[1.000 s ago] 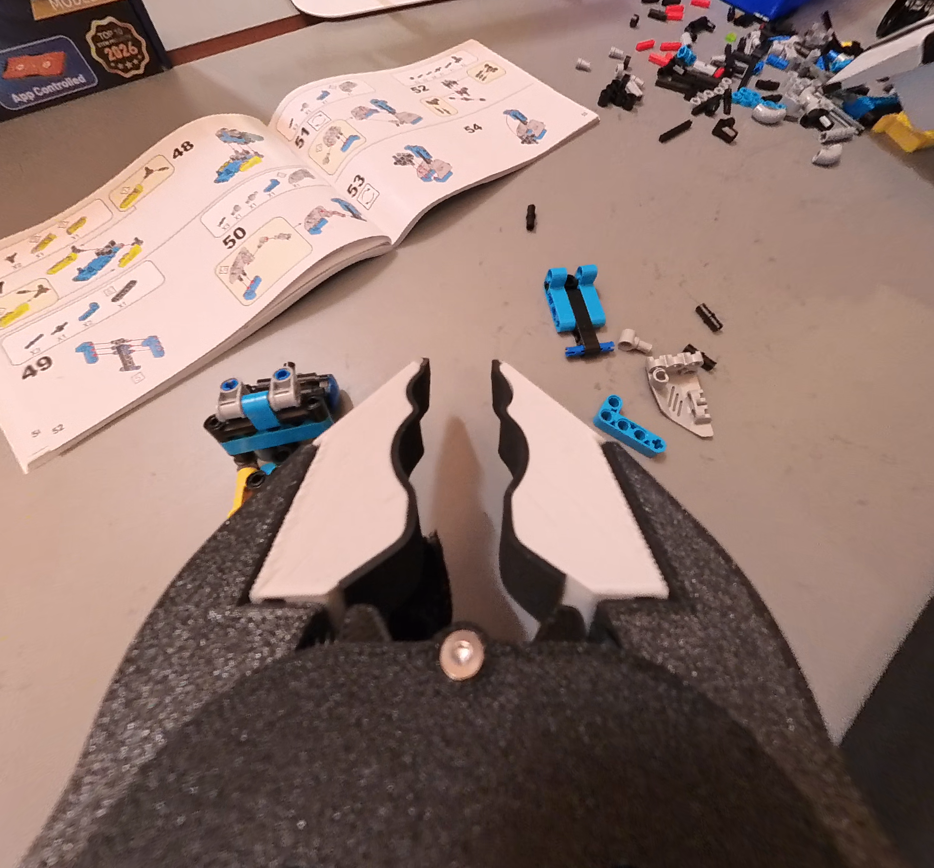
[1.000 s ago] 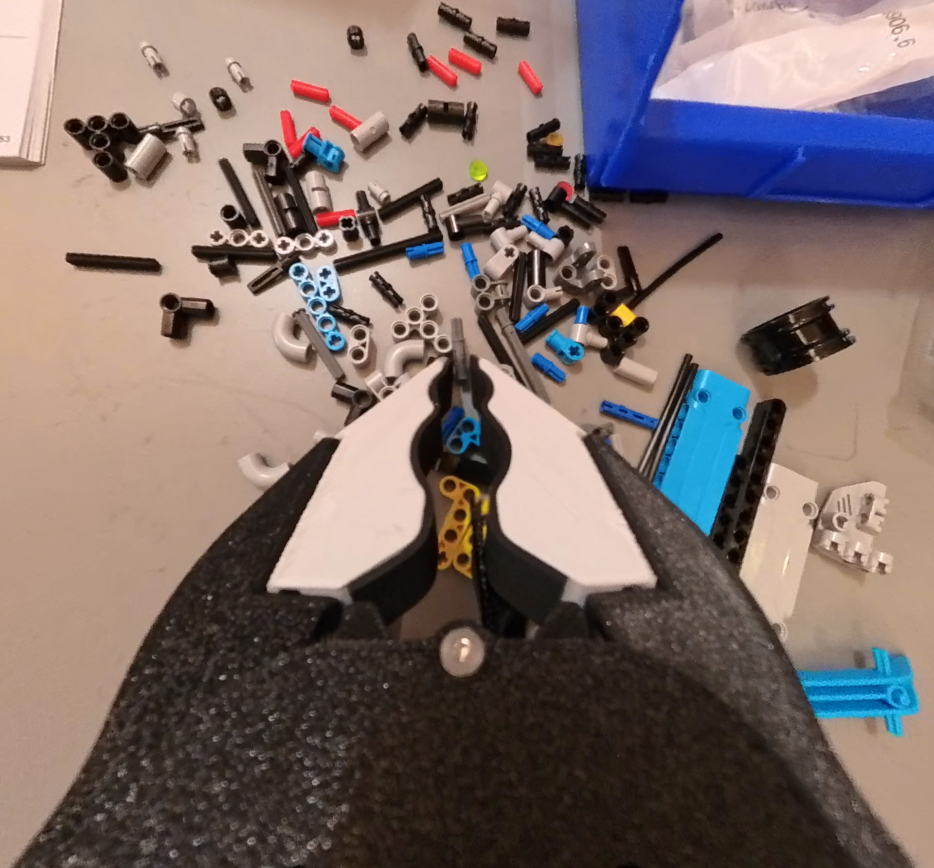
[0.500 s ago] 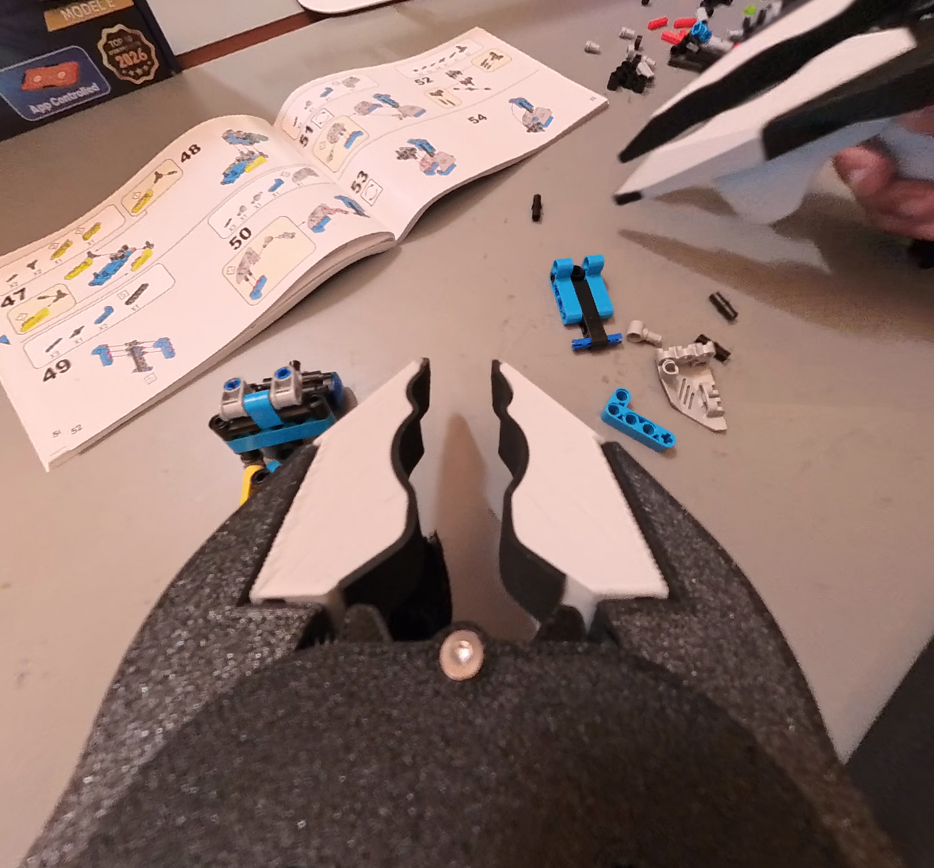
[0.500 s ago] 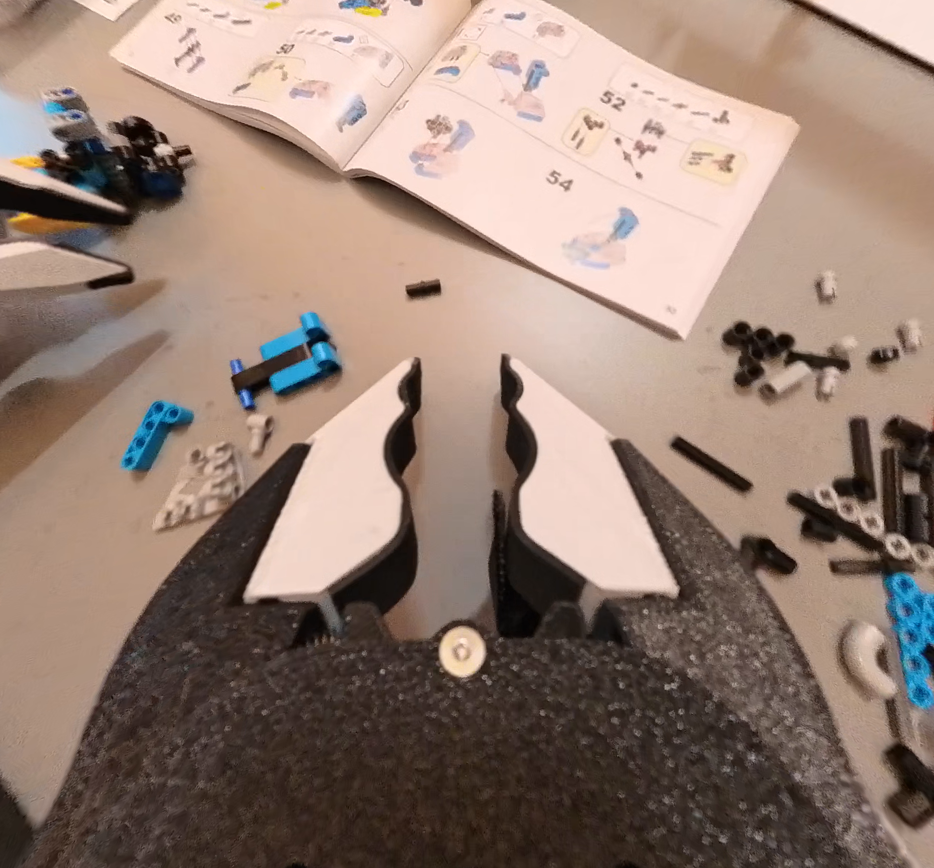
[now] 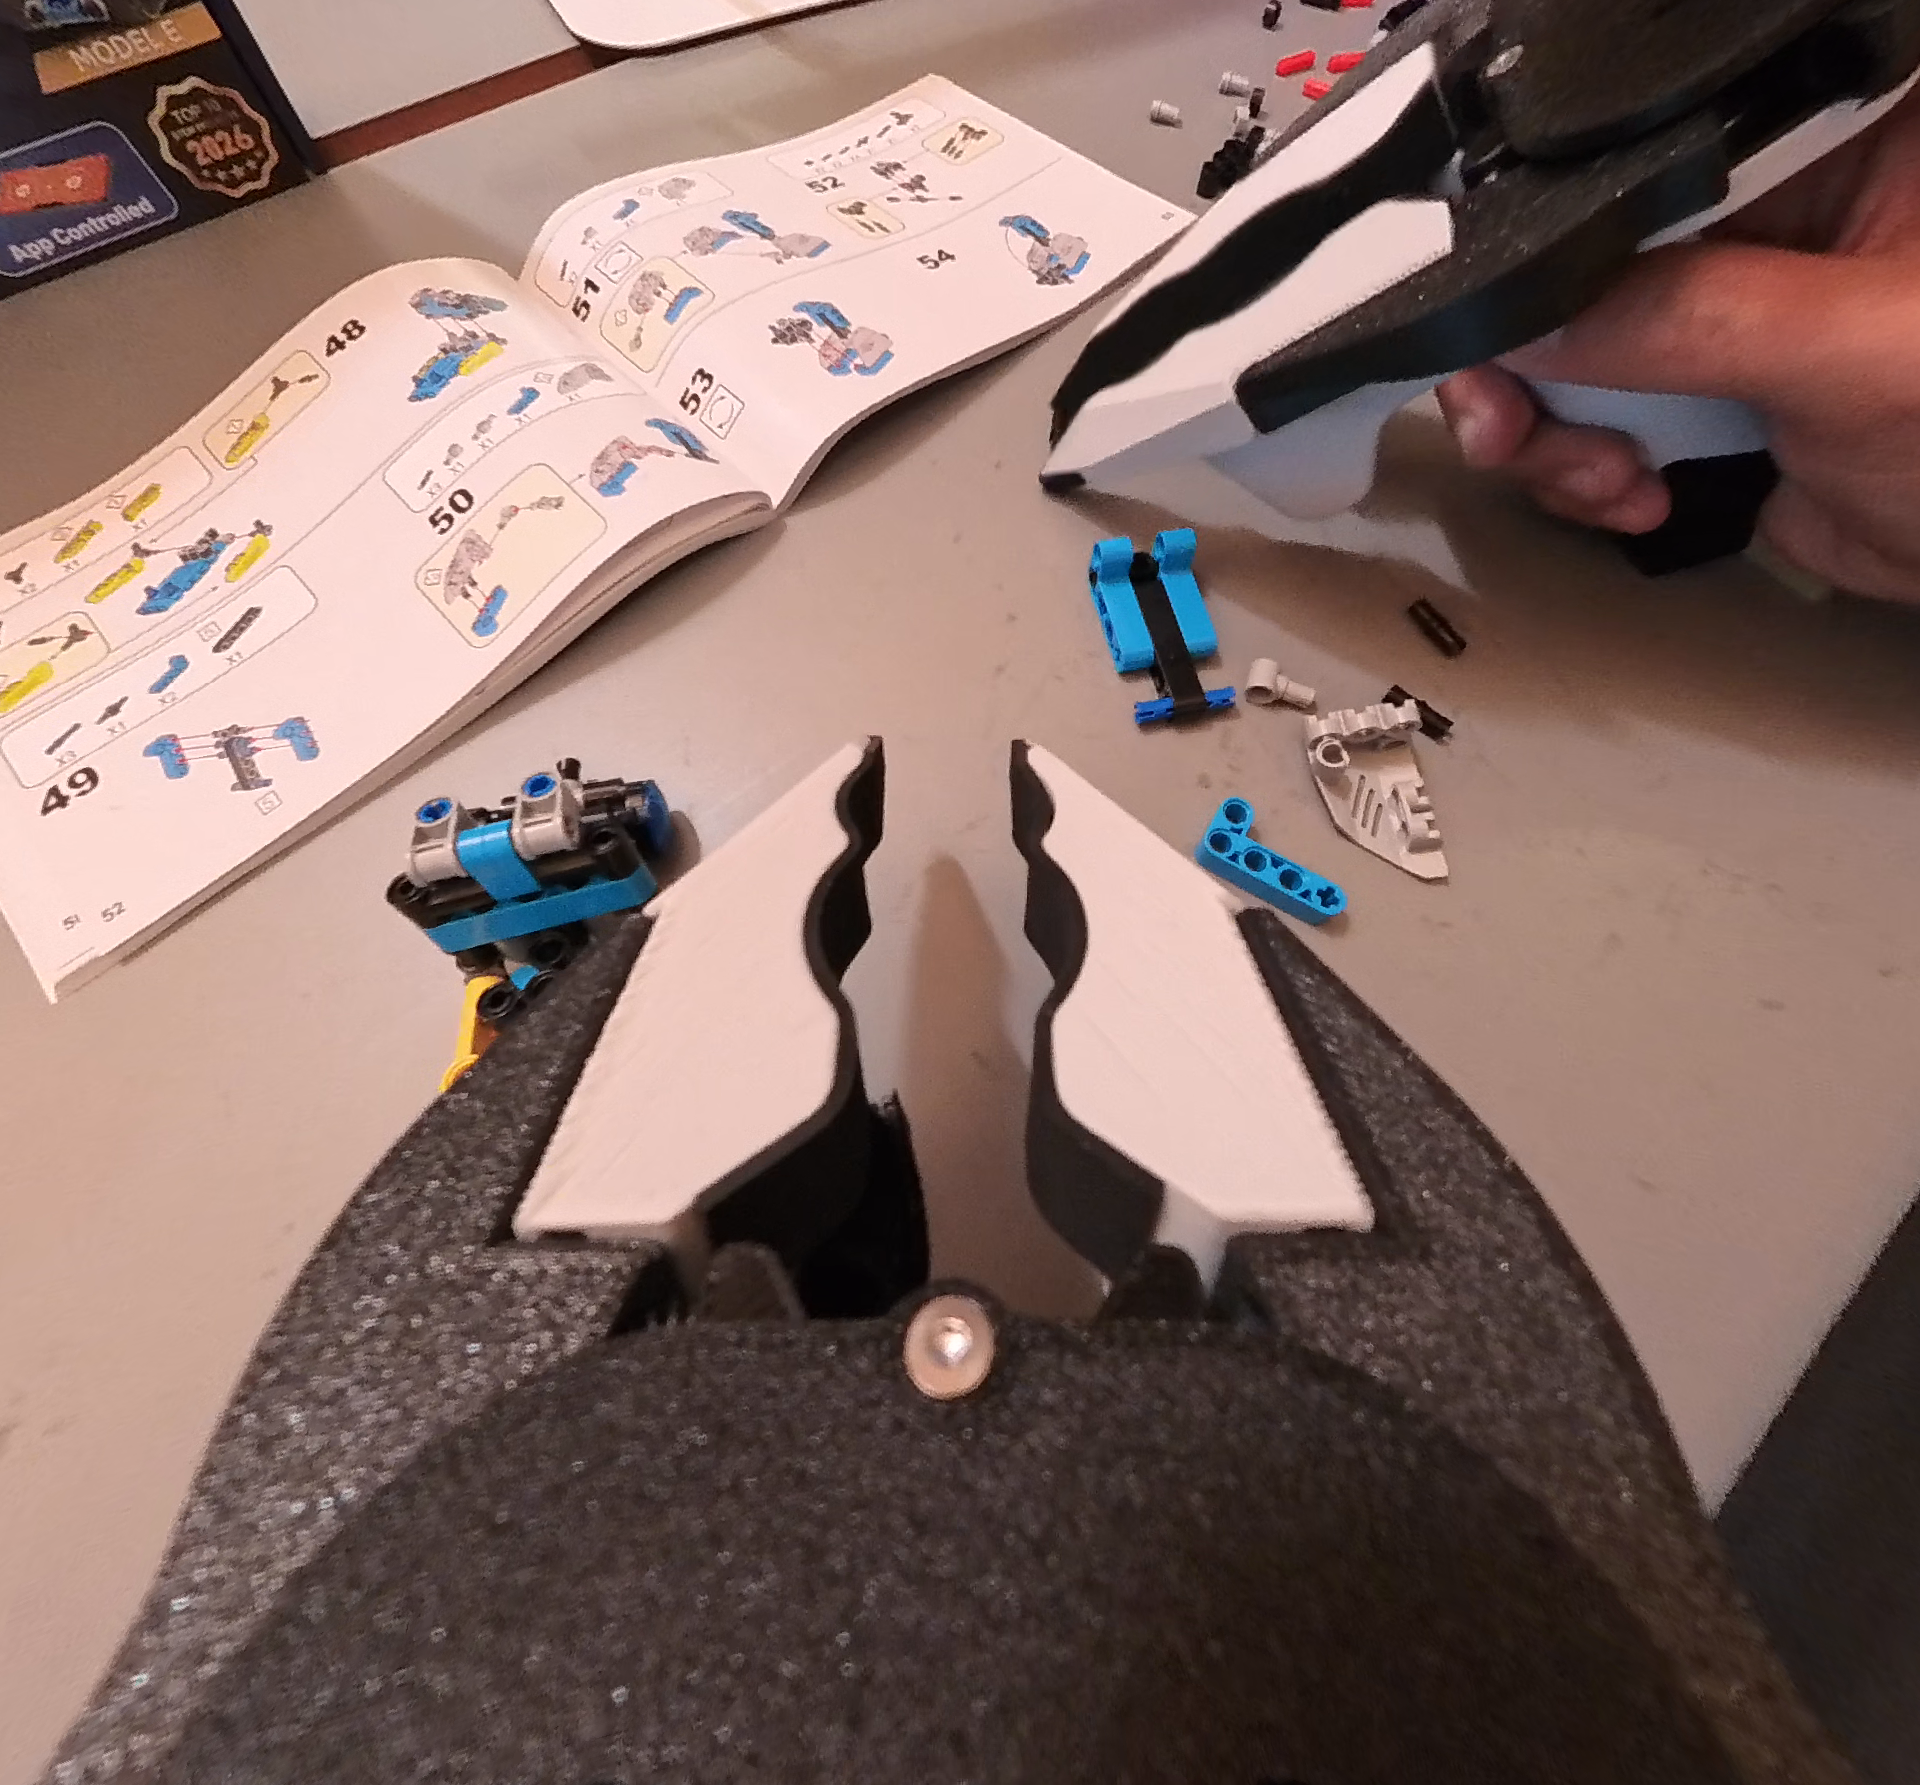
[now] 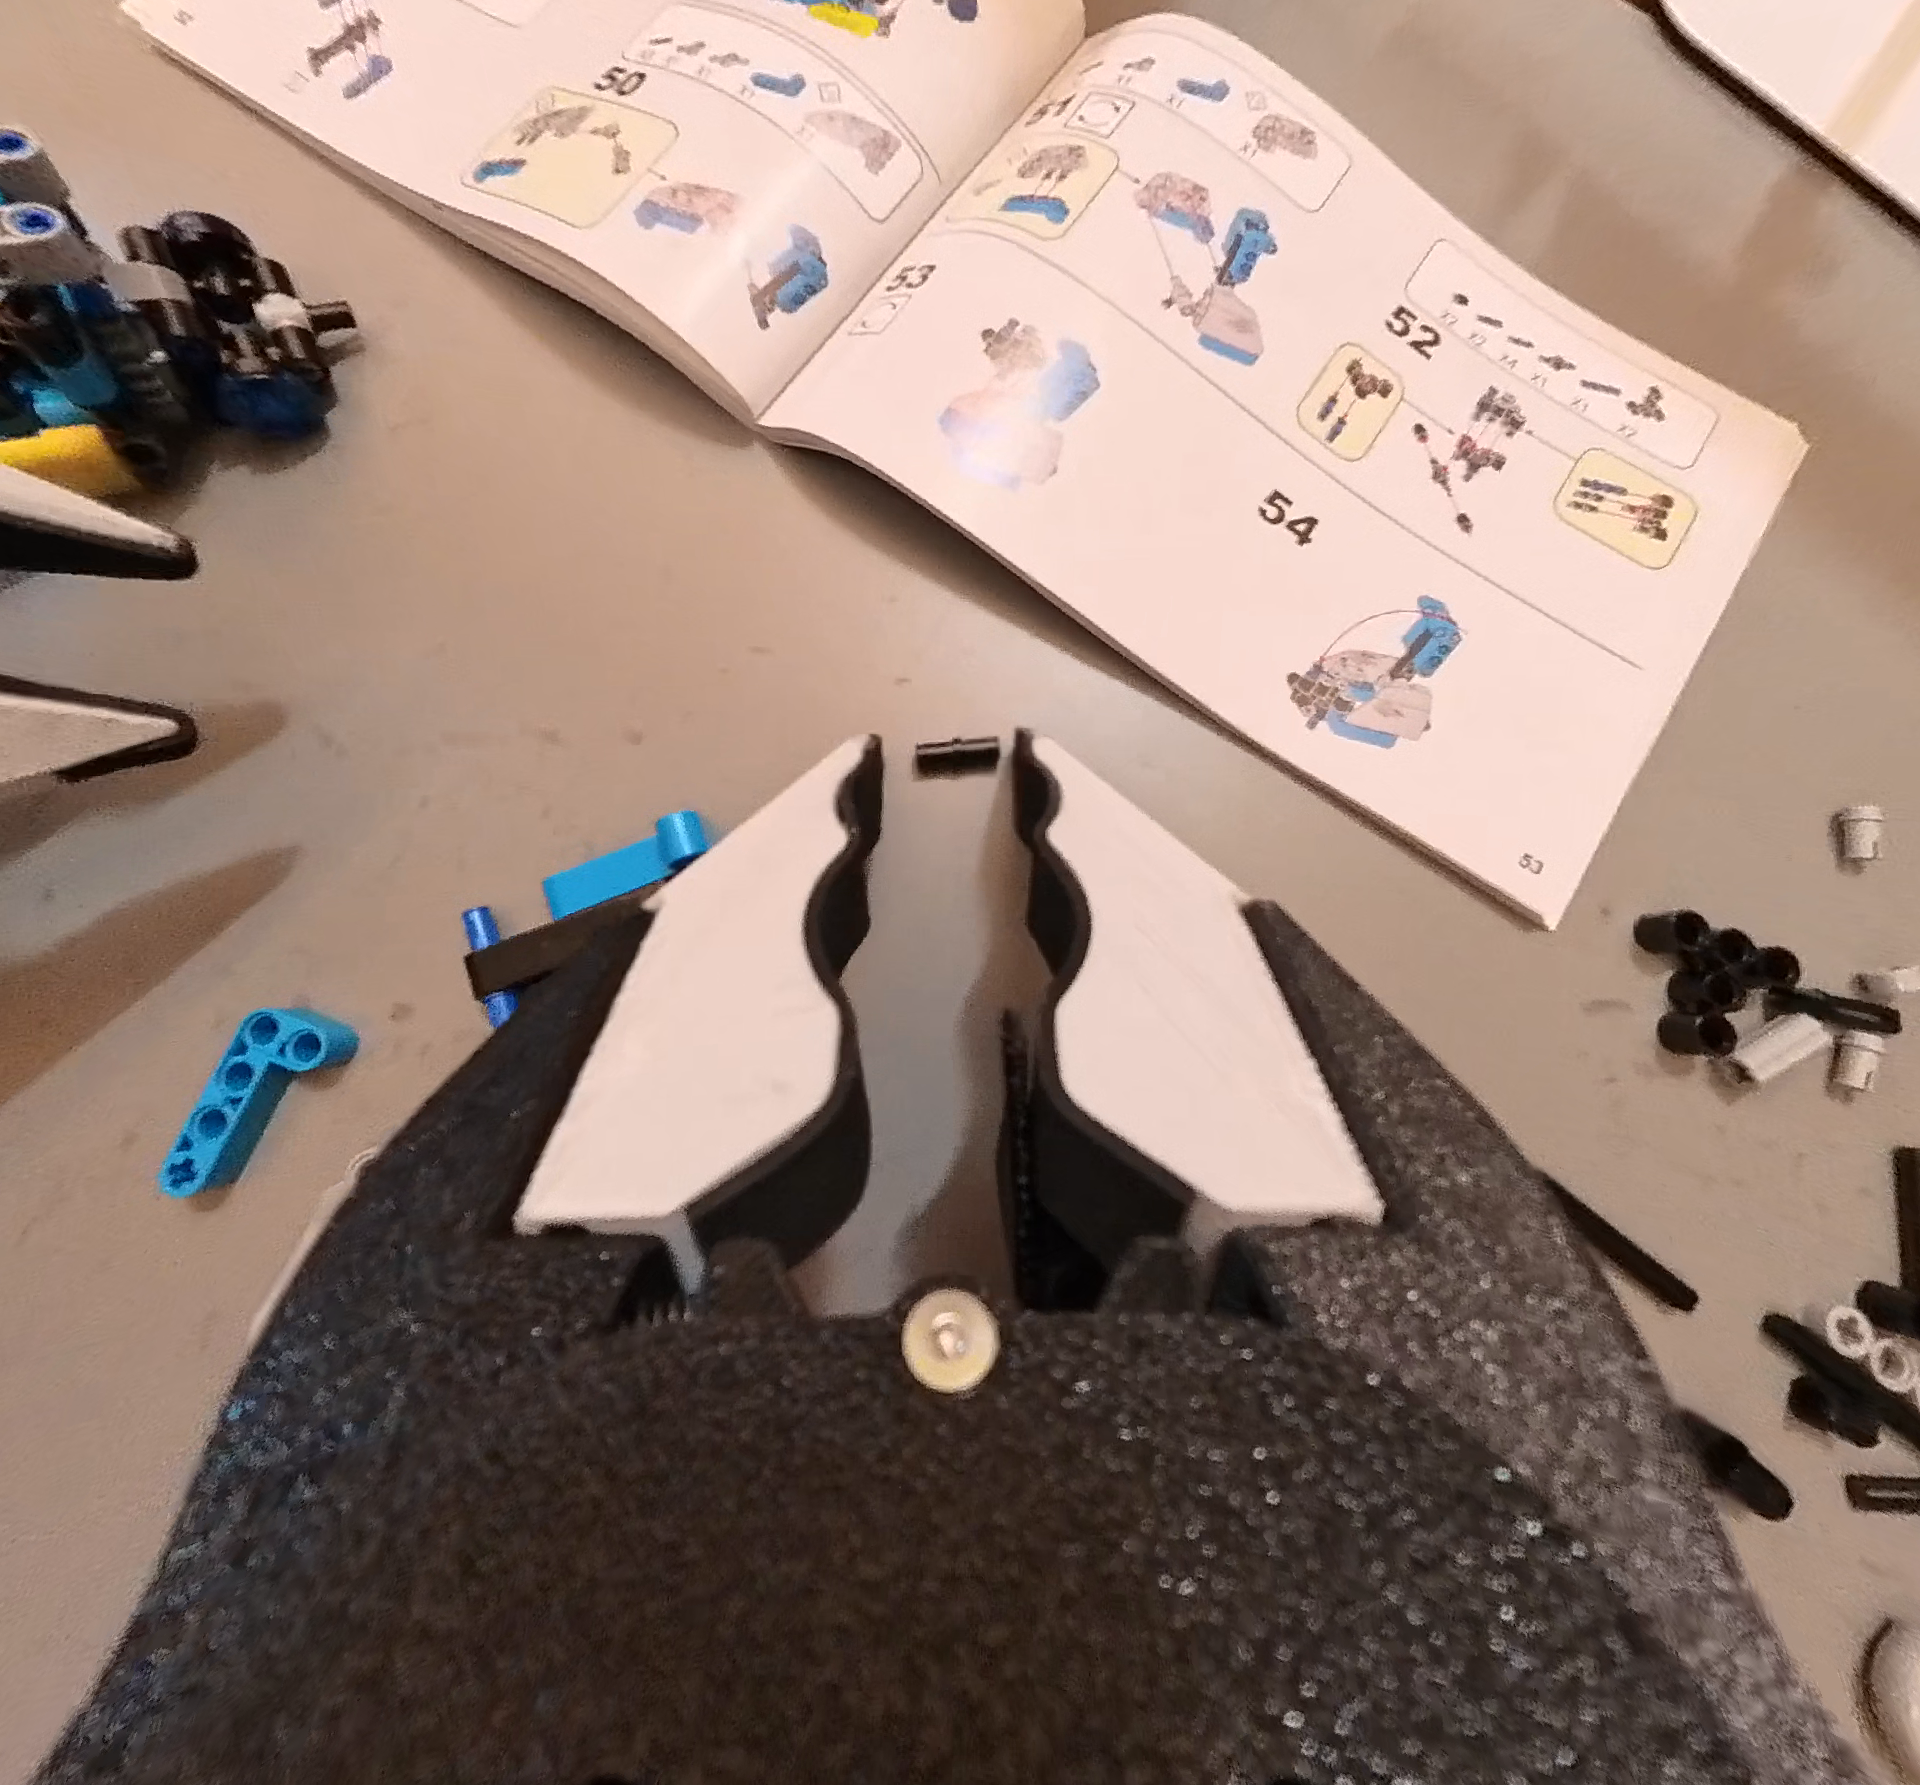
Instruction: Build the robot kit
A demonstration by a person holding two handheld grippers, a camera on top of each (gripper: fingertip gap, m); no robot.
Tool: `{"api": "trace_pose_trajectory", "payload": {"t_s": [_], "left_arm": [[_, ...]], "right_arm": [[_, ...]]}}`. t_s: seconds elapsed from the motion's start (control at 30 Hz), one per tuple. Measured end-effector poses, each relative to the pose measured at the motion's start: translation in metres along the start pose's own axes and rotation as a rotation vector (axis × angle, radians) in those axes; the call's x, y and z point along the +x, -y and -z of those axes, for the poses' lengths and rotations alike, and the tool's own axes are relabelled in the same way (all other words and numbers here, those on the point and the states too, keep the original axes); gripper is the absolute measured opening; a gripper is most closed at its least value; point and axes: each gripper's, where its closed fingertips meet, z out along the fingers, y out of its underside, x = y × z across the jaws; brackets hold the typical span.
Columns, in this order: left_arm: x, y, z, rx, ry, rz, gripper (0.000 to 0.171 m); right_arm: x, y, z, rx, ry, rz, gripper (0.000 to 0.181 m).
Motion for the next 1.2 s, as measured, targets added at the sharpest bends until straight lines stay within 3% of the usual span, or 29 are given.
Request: {"api": "trace_pose_trajectory", "payload": {"t_s": [0.1, 0.23, 0.5, 0.9, 1.2], "left_arm": [[0.000, -0.001, -0.001, -0.005, 0.001, -0.001, 0.024], [-0.001, 0.000, 0.000, 0.002, -0.001, 0.009, 0.024], [0.001, -0.002, -0.001, -0.013, -0.001, -0.003, 0.024], [0.000, -0.005, -0.003, -0.031, 0.014, -0.015, 0.024], [0.000, -0.005, -0.004, -0.036, 0.012, -0.016, 0.024]], "right_arm": [[-0.002, -0.001, 0.001, -0.006, 0.036, -0.018, 0.016], [0.004, -0.001, 0.020, 0.025, -0.025, 0.030, 0.016], [-0.033, -0.034, 0.069, 0.065, 0.063, -0.021, 0.016], [-0.048, -0.051, 0.055, -0.052, 0.001, 0.151, 0.016], [-0.034, -0.045, 0.064, -0.009, -0.029, 0.096, 0.028]]}}
